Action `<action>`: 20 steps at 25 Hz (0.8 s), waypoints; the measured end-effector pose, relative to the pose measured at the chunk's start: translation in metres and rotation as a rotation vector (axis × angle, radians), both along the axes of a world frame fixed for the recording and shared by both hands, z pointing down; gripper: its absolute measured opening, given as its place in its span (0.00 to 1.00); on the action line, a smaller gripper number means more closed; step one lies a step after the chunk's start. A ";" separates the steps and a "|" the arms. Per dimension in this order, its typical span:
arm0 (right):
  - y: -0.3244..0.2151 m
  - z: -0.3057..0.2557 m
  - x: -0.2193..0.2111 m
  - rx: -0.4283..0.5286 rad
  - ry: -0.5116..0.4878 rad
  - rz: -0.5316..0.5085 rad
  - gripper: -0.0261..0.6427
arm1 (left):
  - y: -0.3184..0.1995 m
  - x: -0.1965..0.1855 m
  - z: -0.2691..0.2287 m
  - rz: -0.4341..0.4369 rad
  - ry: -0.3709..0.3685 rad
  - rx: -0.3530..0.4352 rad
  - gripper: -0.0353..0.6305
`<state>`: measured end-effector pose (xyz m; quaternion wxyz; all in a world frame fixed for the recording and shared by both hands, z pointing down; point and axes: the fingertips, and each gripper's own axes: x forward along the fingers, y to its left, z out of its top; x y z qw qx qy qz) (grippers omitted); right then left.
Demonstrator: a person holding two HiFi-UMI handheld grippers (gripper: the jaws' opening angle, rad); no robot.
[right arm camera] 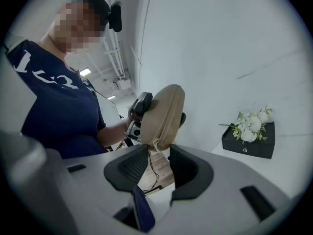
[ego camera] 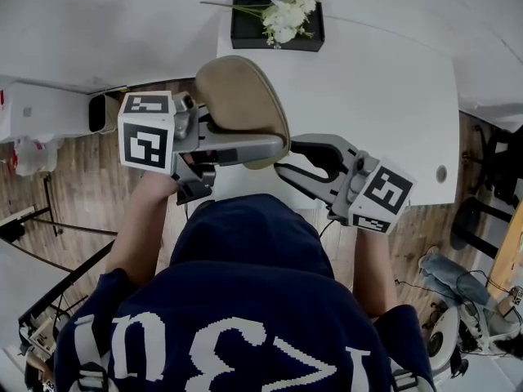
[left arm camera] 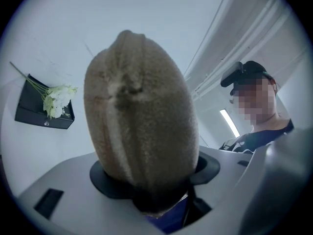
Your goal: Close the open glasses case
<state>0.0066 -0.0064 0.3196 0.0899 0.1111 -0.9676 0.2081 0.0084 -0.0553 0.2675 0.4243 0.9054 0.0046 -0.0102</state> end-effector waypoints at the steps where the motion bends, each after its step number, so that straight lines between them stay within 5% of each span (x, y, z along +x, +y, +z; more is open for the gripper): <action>1: -0.001 -0.001 0.001 -0.013 -0.011 0.006 0.25 | 0.000 0.000 -0.002 0.004 -0.007 0.009 0.49; 4: -0.001 -0.008 0.002 -0.044 -0.054 -0.006 0.12 | -0.005 -0.005 -0.005 -0.015 -0.020 0.025 0.49; 13: -0.004 -0.012 0.005 -0.144 -0.163 0.029 0.17 | -0.011 -0.004 -0.002 -0.053 -0.038 0.037 0.49; 20: -0.013 -0.012 0.016 -0.101 -0.152 0.100 0.08 | -0.012 -0.005 -0.003 -0.059 -0.025 0.025 0.49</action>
